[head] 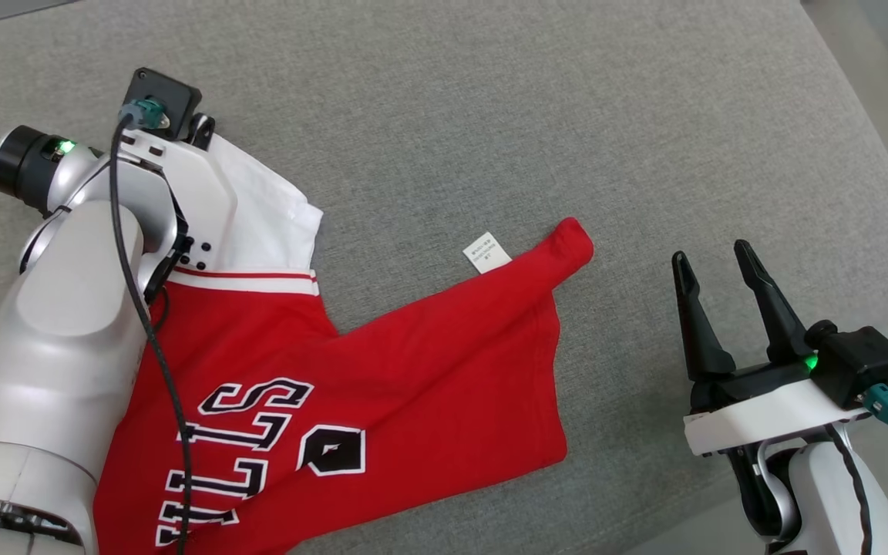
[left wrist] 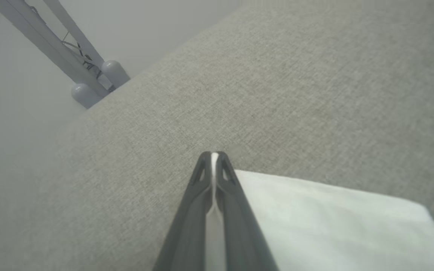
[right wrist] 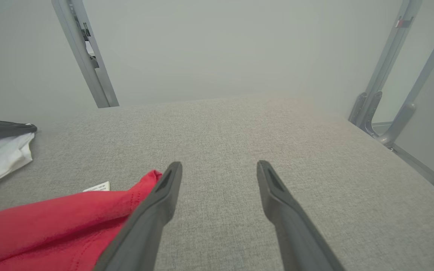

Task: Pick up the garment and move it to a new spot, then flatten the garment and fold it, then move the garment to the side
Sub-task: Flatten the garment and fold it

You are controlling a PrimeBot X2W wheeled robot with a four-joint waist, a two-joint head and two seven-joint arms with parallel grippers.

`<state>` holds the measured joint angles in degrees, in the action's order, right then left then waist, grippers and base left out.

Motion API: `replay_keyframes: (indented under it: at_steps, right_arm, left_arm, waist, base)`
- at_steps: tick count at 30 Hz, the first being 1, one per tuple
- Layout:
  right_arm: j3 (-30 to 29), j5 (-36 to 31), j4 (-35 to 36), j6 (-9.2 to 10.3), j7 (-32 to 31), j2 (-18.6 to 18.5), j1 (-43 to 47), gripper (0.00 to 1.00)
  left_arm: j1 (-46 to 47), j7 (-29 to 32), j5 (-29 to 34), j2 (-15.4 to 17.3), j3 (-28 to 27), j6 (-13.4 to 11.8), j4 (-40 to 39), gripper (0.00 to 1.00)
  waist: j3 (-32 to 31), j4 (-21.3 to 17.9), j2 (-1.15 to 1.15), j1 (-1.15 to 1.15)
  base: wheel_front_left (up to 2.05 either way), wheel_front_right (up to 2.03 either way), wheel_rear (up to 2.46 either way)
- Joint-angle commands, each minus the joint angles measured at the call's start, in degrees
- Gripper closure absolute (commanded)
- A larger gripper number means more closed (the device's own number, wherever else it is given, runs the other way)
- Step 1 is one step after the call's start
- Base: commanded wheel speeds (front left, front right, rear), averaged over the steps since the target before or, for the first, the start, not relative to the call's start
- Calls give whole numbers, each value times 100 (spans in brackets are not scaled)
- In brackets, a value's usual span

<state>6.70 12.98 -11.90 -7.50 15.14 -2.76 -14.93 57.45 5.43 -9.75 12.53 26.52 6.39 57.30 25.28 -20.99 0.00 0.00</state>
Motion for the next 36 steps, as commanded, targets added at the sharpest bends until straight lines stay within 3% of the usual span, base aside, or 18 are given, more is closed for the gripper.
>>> replay_keyframes:
  at_steps: [1,7,15,25,26,27,28,30,32,36]
  right_arm:
    - [-6,-56,30,2,6,-26,15,0]
    - [87,-67,-279,2,6,-29,-188,0]
    - [146,-127,-1123,2,-119,-31,-814,0]
    - [154,-142,-2332,2,-888,-34,-1315,0]
    - [157,-158,-2377,2,-925,-32,-1331,6]
    - [165,-173,-2422,2,-965,-28,-1349,22]
    - [157,-187,-2466,2,-989,-30,-1361,46]
    - [128,-217,-2574,2,-1058,-36,-1372,66]
    - [77,-254,-2658,2,-1101,-33,-1407,100]
    - [11,-316,-2779,2,-1204,-33,-1455,100]
  left_arm:
    - [5,-71,-39,42,-41,-42,-20,100]
    - [-139,-606,-400,90,-328,-49,-393,100]
    - [-720,-805,-791,342,-674,-169,-1371,100]
    - [-2576,-225,-1192,778,-992,-716,-4135,100]
    - [-2718,-147,-1214,794,-1003,-771,-4358,100]
    - [-2853,-76,-1222,813,-1012,-830,-4580,100]
    - [-2970,-12,-1235,820,-1018,-884,-4766,100]
    - [-3159,105,-1253,835,-1019,-986,-5068,100]
    - [-3282,203,-1255,859,-1030,-1077,-5300,100]
    - [-3414,289,-1255,918,-1073,-1178,-5567,100]
  waist:
    - [-63,71,0,0]
    - [-264,382,0,0]
    - [-493,738,0,0]
    - [-759,1178,0,0]
    - [-778,1220,0,0]
    - [-793,1251,0,0]
    - [-808,1281,0,0]
    - [-838,1339,0,0]
    - [-866,1388,0,0]
    - [-898,1432,0,0]
  base:
    - [0,0,0]
    - [0,0,0]
    - [0,0,0]
    - [0,0,0]
    - [0,0,0]
    - [0,0,0]
    - [0,0,0]
    - [0,0,0]
    - [0,0,0]
    - [0,0,0]
